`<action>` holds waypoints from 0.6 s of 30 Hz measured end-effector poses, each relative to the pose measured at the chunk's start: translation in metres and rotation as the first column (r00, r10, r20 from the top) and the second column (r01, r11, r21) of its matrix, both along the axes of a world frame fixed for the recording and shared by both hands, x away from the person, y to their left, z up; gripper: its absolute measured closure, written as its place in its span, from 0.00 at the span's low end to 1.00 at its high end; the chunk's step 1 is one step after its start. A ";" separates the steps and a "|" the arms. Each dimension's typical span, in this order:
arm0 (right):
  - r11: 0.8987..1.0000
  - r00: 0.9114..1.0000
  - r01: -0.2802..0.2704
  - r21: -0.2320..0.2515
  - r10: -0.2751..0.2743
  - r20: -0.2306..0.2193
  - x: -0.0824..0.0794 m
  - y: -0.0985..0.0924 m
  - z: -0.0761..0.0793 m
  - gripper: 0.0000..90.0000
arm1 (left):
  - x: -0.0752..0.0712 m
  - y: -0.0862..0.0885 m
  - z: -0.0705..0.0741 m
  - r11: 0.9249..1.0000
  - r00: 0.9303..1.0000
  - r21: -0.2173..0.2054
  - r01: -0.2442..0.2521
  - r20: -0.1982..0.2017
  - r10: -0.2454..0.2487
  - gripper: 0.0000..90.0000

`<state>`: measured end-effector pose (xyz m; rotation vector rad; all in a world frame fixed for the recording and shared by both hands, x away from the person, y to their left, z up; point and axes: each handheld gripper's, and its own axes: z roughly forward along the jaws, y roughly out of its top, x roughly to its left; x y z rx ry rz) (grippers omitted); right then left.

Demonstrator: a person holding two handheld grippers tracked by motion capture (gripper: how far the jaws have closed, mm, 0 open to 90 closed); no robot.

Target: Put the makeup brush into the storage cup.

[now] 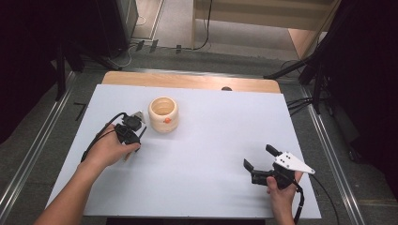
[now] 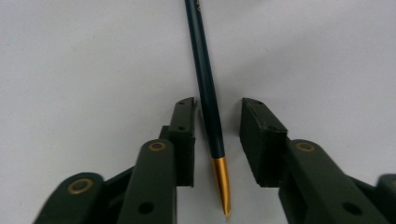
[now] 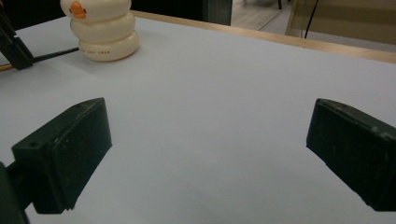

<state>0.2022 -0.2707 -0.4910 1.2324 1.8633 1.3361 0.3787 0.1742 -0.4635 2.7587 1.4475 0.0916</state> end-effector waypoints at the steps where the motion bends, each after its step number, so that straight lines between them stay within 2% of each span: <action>1: 1.000 1.000 0.000 0.000 0.000 -0.001 0.000 0.000 0.000 0.01 | 0.001 0.000 0.000 1.000 1.000 0.000 0.002 -0.005 -0.002 0.83; 4: 1.000 1.000 -0.006 -0.001 0.006 -0.005 0.000 0.001 -0.001 0.01 | 0.003 0.000 0.000 1.000 1.000 0.013 0.016 -0.014 -0.016 0.94; 7: 1.000 1.000 -0.009 -0.005 0.009 -0.002 0.000 0.003 -0.001 0.01 | 0.003 0.001 0.000 1.000 1.000 0.011 0.021 -0.016 -0.020 0.95; 12: 1.000 1.000 -0.010 0.002 0.010 -0.009 0.001 0.003 -0.002 0.01 | 0.002 0.006 0.001 1.000 1.000 -0.024 0.010 -0.008 -0.010 0.95; 18: 1.000 1.000 -0.010 0.000 0.010 -0.005 0.001 0.003 -0.002 0.01 | -0.003 0.011 0.002 0.999 1.000 -0.040 0.013 0.007 -0.012 0.95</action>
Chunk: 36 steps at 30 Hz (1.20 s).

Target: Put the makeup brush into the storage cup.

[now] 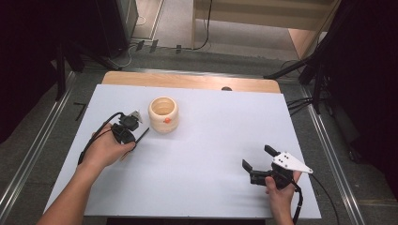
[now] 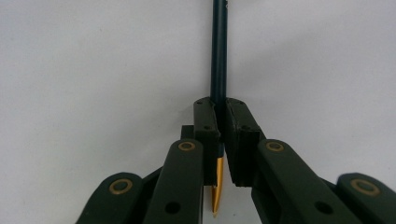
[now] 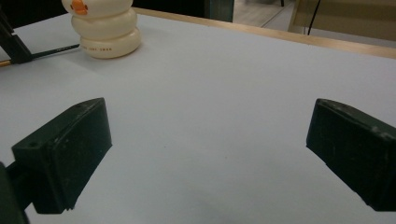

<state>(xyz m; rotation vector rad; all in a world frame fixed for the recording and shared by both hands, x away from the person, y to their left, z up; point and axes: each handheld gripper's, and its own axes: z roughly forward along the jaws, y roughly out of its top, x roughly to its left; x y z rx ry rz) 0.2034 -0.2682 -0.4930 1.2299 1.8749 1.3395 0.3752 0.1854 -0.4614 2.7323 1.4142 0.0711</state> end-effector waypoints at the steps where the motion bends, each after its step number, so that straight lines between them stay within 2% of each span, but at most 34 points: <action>1: 1.000 1.000 0.000 0.000 0.000 -0.001 0.000 0.000 0.000 0.01 | -0.002 0.001 0.000 1.000 1.000 -0.006 0.000 0.005 0.000 0.95; 4: 1.000 1.000 0.001 0.000 -0.001 -0.003 0.000 0.001 0.000 0.01 | -0.008 0.006 0.002 0.999 1.000 -0.042 -0.003 0.022 0.004 0.95; 6: 1.000 1.000 0.001 0.002 -0.001 -0.005 0.000 0.002 0.000 0.01 | -0.012 0.007 0.006 0.998 0.999 -0.064 0.001 0.048 0.002 0.95; 9: 1.000 1.000 0.001 0.006 -0.001 -0.005 0.001 0.003 0.001 0.01 | -0.022 0.007 0.011 0.994 0.996 -0.113 0.005 0.088 0.005 0.95; 12: 1.000 1.000 -0.003 -0.001 0.003 -0.003 0.001 0.004 0.001 0.01 | -0.029 0.007 0.017 0.989 0.994 -0.147 0.026 0.112 -0.010 0.95; 16: 1.000 1.000 -0.005 -0.003 0.005 -0.001 0.002 0.007 0.003 0.01 | -0.041 0.007 0.026 0.976 0.988 -0.211 0.052 0.154 -0.020 0.95; 19: 1.000 1.000 -0.013 -0.008 0.013 0.003 0.002 0.010 0.005 0.01 | -0.049 0.004 0.027 0.968 0.983 -0.241 0.076 0.182 -0.032 0.95; 21: 1.000 1.000 -0.019 -0.009 0.019 0.004 0.002 0.013 0.007 0.01 | -0.053 0.002 0.028 0.959 0.980 -0.269 0.086 0.198 -0.033 0.95; 27: 1.000 1.000 -0.026 -0.009 0.026 0.014 0.002 0.022 0.013 0.01 | -0.059 -0.004 0.029 0.942 0.970 -0.313 0.119 0.240 -0.043 0.95; 29: 1.000 1.000 -0.027 -0.003 0.027 0.005 0.003 0.024 0.014 0.01 | -0.060 -0.005 0.028 0.934 0.968 -0.333 0.131 0.245 -0.048 0.95; 36: 1.000 1.000 -0.030 -0.008 0.030 0.008 0.010 0.029 0.023 0.02 | -0.061 -0.008 0.024 0.915 0.958 -0.373 0.155 0.281 -0.048 0.95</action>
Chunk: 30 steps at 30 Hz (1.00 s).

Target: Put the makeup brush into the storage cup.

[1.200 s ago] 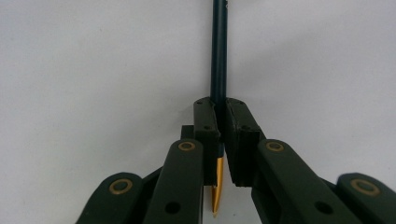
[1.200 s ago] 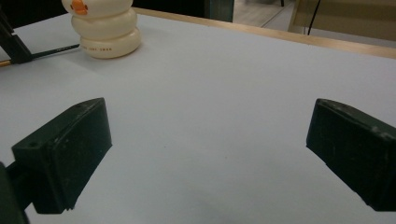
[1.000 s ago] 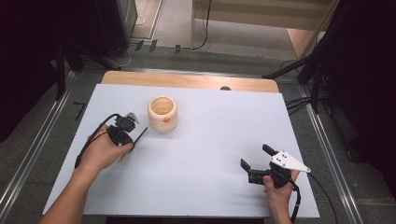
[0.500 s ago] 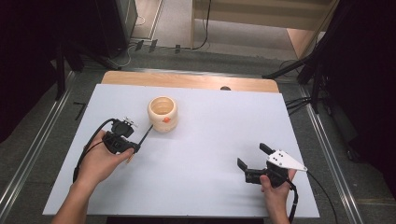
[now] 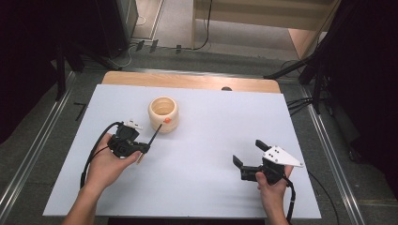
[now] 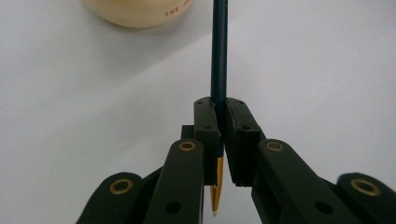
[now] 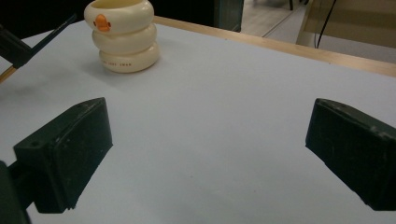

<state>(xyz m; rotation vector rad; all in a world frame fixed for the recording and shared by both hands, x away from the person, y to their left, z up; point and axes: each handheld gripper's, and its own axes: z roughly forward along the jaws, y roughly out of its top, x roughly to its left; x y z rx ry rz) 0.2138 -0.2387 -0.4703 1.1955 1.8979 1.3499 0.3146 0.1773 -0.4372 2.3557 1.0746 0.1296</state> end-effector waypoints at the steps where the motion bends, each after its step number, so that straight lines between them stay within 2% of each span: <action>1: 1.000 1.000 0.003 -0.001 -0.003 0.001 0.002 0.001 0.001 0.02 | 0.000 -0.001 0.000 1.000 1.000 0.002 0.012 0.005 -0.012 0.95; 3: 1.000 1.000 0.000 0.003 0.000 0.001 0.005 0.003 0.003 0.02 | -0.001 -0.002 0.000 1.000 0.999 -0.001 0.019 0.027 -0.019 0.95; 9: 1.000 1.000 -0.015 -0.019 0.015 0.009 0.013 0.015 0.010 0.02 | -0.003 -0.004 0.001 0.999 0.998 -0.030 0.032 0.061 -0.030 0.95; 14: 1.000 1.000 -0.011 -0.008 0.011 0.000 0.021 0.022 0.017 0.04 | -0.004 -0.004 0.003 0.997 0.995 -0.064 0.033 0.093 -0.027 0.95; 17: 1.000 1.000 -0.013 -0.011 0.013 0.000 0.026 0.028 0.020 0.04 | -0.006 -0.005 0.005 0.996 0.993 -0.085 0.021 0.121 -0.011 0.95; 23: 0.999 0.999 -0.038 -0.026 0.039 0.010 0.033 0.041 0.028 0.04 | -0.009 -0.010 0.007 0.994 0.987 -0.104 0.037 0.158 -0.020 0.95; 30: 0.999 0.999 -0.051 0.002 0.051 -0.002 0.036 0.053 0.025 0.08 | -0.012 -0.013 0.008 0.990 0.979 -0.127 0.057 0.200 -0.031 0.95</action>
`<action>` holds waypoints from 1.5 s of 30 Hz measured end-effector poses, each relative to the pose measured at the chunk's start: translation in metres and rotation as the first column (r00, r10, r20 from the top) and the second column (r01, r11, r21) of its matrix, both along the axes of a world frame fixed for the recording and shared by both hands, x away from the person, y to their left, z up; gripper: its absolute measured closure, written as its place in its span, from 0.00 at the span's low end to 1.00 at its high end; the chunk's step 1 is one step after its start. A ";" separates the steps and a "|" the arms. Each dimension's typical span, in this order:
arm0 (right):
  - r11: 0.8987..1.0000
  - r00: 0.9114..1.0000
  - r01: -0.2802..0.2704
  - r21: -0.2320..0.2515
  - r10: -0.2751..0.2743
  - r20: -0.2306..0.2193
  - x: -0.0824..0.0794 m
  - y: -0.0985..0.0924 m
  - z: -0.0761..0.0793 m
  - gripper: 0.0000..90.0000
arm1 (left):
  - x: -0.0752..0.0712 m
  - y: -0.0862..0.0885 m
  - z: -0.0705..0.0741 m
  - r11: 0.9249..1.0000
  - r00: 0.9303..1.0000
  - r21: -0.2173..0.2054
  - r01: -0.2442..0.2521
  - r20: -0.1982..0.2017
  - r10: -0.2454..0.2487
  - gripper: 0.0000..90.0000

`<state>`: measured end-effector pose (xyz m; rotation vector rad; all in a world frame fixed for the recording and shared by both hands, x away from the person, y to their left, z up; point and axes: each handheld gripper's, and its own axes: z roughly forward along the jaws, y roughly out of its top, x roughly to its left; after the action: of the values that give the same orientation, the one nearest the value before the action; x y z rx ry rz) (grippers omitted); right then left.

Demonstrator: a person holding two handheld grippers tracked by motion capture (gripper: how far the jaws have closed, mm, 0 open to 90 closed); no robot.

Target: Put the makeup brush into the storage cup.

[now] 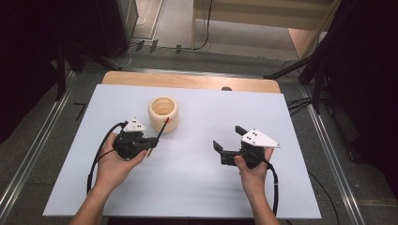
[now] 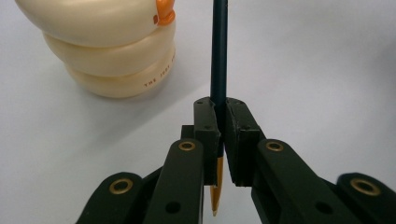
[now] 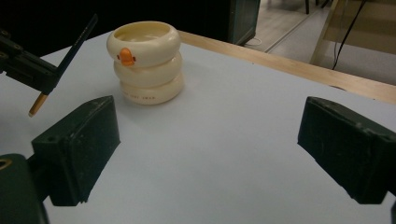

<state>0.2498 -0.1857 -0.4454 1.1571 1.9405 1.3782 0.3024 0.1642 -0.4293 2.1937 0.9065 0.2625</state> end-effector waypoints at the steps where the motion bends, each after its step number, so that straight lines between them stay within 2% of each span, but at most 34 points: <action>1: 1.000 1.000 -0.005 -0.004 0.005 -0.006 0.001 0.002 0.000 0.09 | 0.000 0.000 0.000 1.000 1.000 -0.008 0.000 0.006 0.000 0.95; 3: 1.000 1.000 -0.003 -0.014 0.003 -0.003 0.000 0.005 0.000 0.10 | -0.002 -0.001 0.000 1.000 1.000 -0.025 0.001 0.014 -0.001 0.95; 7: 0.999 1.000 -0.025 0.023 0.026 -0.015 -0.001 0.007 0.000 0.10 | -0.005 -0.006 -0.003 0.999 0.999 -0.049 0.019 0.031 -0.018 0.95; 14: 0.998 0.999 -0.017 0.059 0.020 -0.043 -0.004 0.013 -0.001 0.16 | -0.007 -0.016 -0.011 0.997 0.998 -0.053 0.052 0.024 -0.051 0.95; 24: 0.998 0.999 -0.012 0.068 0.015 -0.049 -0.007 0.034 -0.003 0.20 | -0.014 -0.032 -0.014 0.992 0.995 -0.071 0.101 0.030 -0.100 0.95; 28: 0.994 0.998 -0.014 0.104 0.021 -0.067 -0.008 0.040 -0.003 0.24 | -0.018 -0.037 -0.015 0.989 0.992 -0.075 0.124 0.032 -0.122 0.95; 31: 0.994 0.997 -0.003 0.114 0.012 -0.075 -0.008 0.044 -0.003 0.25 | -0.020 -0.040 -0.015 0.988 0.991 -0.077 0.131 0.034 -0.129 0.95; 34: 0.992 0.997 0.006 0.123 0.004 -0.080 -0.009 0.046 -0.003 0.30 | -0.022 -0.043 -0.015 0.987 0.990 -0.075 0.140 0.038 -0.137 0.95; 41: 0.984 0.991 -0.058 0.167 0.077 -0.110 -0.009 0.052 -0.005 0.44 | -0.025 -0.050 -0.016 0.984 0.986 -0.070 0.161 0.043 -0.158 0.95; 45: 0.978 0.989 -0.067 0.198 0.091 -0.117 -0.010 0.055 -0.007 0.49 | -0.027 -0.052 -0.016 0.983 0.985 -0.069 0.169 0.047 -0.166 0.95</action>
<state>0.2399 -0.1312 -0.4525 1.2964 1.9929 1.6012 0.2754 0.1124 -0.4454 2.1736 0.6933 0.1901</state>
